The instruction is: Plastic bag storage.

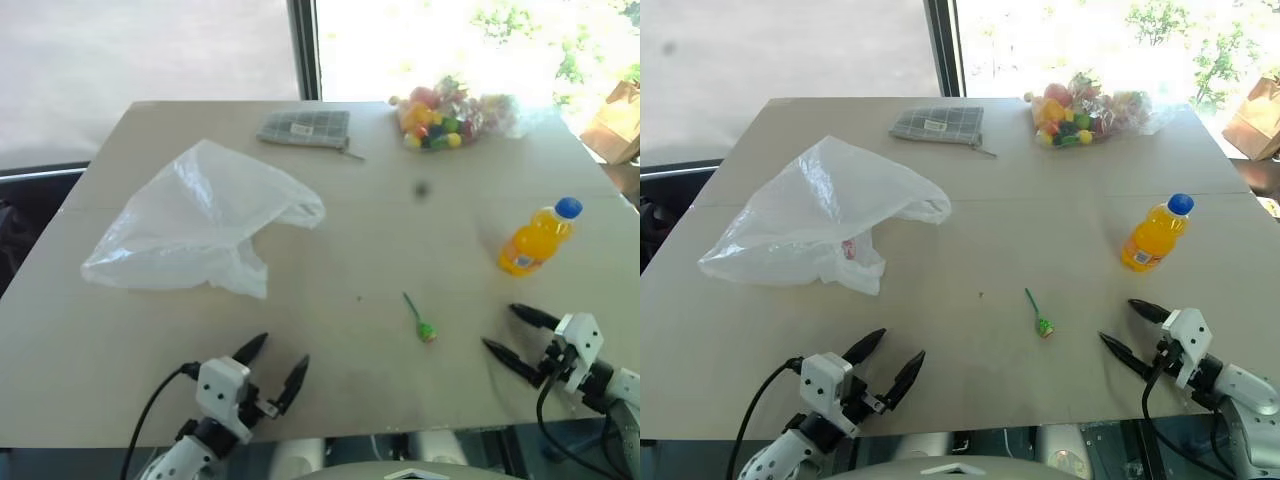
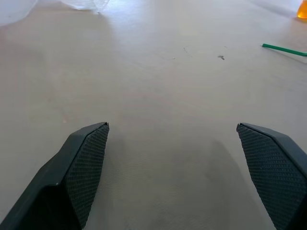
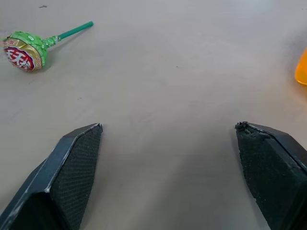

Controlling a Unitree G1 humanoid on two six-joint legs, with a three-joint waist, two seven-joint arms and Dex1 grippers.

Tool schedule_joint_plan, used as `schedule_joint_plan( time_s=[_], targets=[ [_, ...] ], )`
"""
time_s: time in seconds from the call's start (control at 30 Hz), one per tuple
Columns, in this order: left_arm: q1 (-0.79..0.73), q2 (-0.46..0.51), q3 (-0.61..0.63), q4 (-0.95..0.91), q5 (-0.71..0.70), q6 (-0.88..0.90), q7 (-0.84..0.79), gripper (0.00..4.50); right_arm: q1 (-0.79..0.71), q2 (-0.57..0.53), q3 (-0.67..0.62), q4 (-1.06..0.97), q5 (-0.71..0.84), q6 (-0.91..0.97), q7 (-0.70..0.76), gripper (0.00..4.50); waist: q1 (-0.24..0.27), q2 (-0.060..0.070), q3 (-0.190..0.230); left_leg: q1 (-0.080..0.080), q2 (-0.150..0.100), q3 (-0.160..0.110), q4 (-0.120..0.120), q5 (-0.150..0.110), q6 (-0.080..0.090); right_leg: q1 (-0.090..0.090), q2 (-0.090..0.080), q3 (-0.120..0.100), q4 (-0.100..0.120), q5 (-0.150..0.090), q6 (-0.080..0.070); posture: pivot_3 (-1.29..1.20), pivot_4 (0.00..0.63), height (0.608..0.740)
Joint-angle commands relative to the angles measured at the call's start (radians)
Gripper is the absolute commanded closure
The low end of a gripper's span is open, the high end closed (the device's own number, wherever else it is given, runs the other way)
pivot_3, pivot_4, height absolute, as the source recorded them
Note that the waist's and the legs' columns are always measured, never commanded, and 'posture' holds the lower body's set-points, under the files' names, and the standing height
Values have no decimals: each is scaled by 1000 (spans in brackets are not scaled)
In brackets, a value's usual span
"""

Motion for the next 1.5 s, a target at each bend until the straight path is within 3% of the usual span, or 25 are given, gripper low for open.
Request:
schedule_joint_plan(
  time_s=[0.03,0.27,0.4,0.67,1.17,1.27,1.5],
  targets=[
    [1,1,62,-45,-42,-23,7,62,17,8,26,-119,23,44,-4,0,0,-1,0,0,0,0,0,0,0,0,0,0,0,0,0,0,150,740],
    [-20,-51,118,-176,24,-37,120,62,-40,-10,105,-339,88,201,5,0,-2,-3,5,-1,0,1,1,0,0,-1,0,1,1,0,0,0,150,740],
    [-130,-84,82,-195,109,37,209,62,-86,-3,136,-399,102,251,-6,0,16,-4,7,-1,-1,-1,2,0,0,0,2,-1,1,0,0,0,150,740],
    [-210,-139,-5,-210,194,99,282,62,-147,9,181,-367,76,252,11,0,21,-6,8,-2,-1,0,3,2,5,0,3,0,2,0,0,0,150,740],
    [-199,-220,-12,-235,222,20,367,62,-264,5,211,-389,162,314,95,0,21,-6,8,-2,-1,-1,5,2,5,1,4,0,3,1,0,0,150,740],
    [-212,-235,-4,-232,220,12,384,833,-294,12,216,-392,174,328,105,0,21,-6,8,-3,-1,-1,5,2,5,1,4,-1,3,1,0,0,150,740],
    [-237,-234,11,-228,220,10,394,3993,-343,40,236,-384,166,336,99,0,21,-6,8,-3,-1,-1,6,2,5,1,5,-1,3,1,0,0,150,740]
  ],
)
